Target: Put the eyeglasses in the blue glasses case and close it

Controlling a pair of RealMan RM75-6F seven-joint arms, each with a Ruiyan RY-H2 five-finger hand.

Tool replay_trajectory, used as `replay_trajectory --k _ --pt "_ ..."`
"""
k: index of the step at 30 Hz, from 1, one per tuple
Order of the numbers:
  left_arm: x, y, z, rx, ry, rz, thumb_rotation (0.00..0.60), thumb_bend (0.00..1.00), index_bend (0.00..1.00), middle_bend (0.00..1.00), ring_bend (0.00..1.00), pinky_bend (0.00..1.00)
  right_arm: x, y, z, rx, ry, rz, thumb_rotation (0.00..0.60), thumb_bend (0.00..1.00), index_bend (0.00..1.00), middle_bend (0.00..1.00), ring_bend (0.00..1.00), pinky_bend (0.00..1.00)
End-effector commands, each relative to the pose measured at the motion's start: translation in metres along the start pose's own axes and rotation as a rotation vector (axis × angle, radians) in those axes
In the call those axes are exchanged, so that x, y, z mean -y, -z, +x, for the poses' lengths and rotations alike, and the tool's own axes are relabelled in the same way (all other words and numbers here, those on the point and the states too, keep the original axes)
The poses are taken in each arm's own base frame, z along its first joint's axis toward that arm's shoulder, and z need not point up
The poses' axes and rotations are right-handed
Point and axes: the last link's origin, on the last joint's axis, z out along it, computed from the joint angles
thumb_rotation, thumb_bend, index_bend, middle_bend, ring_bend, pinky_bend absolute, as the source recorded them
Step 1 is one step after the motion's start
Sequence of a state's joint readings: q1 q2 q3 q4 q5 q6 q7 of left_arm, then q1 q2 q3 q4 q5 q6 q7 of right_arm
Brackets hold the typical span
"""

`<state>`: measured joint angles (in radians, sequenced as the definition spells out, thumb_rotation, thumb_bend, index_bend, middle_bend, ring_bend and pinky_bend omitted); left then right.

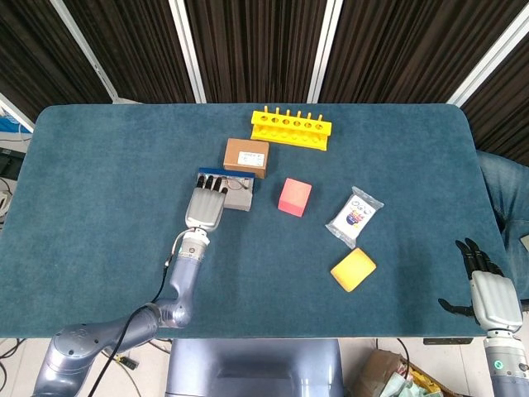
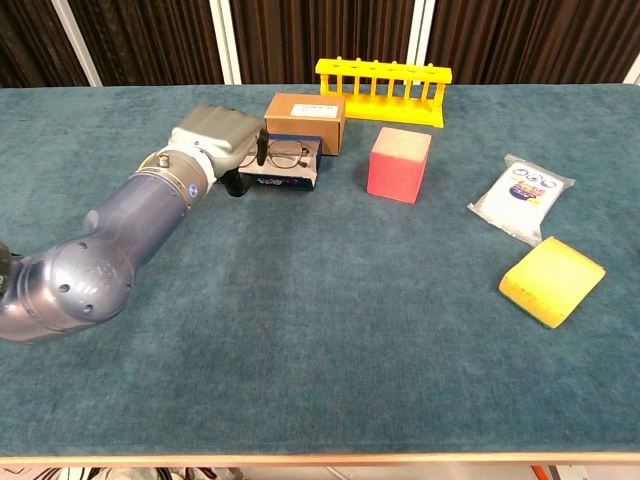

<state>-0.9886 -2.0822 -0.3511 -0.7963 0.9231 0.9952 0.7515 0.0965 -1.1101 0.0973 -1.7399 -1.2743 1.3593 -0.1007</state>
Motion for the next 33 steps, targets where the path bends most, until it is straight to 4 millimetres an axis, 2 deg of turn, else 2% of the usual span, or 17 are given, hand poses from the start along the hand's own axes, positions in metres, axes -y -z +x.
replay_trajectory --k 1,8,23,33 --pt "-0.003 -0.001 -0.002 0.005 -0.002 0.002 0.600 0.43 0.42 0.19 0.12 0.16 0.000 0.000 0.000 0.000 -0.002 -0.001 0.600 0.16 0.01 0.00 0.13 0.22" --pt "0.000 -0.001 -0.005 0.000 0.006 0.010 0.600 0.45 0.50 0.20 0.12 0.16 0.000 0.000 0.000 0.002 -0.002 0.001 0.600 0.16 0.01 0.00 0.13 0.22" --pt "0.009 -0.002 -0.003 -0.017 0.027 0.014 0.600 0.45 0.49 0.19 0.12 0.16 0.000 -0.001 0.000 0.002 0.000 -0.012 0.600 0.16 0.01 0.00 0.13 0.22" --pt "0.018 0.002 -0.008 0.009 0.034 0.027 0.600 0.49 0.58 0.19 0.12 0.16 0.000 -0.001 -0.001 0.004 -0.003 -0.011 0.600 0.16 0.01 0.00 0.13 0.22"
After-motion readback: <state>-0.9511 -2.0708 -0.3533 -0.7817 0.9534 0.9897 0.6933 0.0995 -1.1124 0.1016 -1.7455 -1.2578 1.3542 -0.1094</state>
